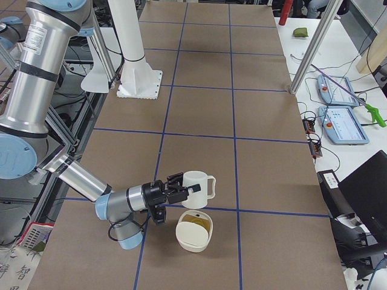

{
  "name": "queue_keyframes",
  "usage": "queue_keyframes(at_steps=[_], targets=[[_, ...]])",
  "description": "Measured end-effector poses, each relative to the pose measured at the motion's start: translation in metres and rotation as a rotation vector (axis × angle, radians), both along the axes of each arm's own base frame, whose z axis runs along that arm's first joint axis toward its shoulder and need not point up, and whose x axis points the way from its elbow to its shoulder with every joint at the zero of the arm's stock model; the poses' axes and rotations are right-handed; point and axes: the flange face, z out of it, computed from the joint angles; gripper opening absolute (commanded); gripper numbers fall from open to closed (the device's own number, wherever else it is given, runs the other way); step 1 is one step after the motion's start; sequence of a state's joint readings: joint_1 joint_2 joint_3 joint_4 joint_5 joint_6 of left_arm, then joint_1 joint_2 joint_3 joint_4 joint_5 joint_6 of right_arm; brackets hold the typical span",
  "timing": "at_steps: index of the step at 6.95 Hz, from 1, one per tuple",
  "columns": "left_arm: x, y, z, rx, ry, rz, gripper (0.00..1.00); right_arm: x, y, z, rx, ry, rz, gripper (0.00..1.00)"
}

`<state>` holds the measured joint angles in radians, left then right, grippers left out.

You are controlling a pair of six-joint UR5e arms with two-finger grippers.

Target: Left arm hands cup to right arm to dump lemon

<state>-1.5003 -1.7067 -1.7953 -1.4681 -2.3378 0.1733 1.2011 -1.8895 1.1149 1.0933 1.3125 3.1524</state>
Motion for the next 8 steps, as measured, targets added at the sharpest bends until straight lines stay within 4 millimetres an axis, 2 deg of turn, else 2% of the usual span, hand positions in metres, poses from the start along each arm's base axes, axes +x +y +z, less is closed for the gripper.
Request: queue_keyframes(at_steps=[4, 6, 8], targets=[[0.000, 0.000, 0.001, -0.002, 0.000, 0.001, 1.00, 0.000, 0.002, -0.001, 0.007, -0.006, -0.006, 0.00], [0.001, -0.001, 0.002, -0.003, 0.000, 0.001, 1.00, -0.004, 0.004, -0.007, 0.039, 0.119, -0.013, 0.00], [0.001, -0.001, 0.003, -0.004, 0.001, 0.002, 1.00, -0.012, 0.005, -0.014, 0.105, 0.356, -0.010, 0.00]])
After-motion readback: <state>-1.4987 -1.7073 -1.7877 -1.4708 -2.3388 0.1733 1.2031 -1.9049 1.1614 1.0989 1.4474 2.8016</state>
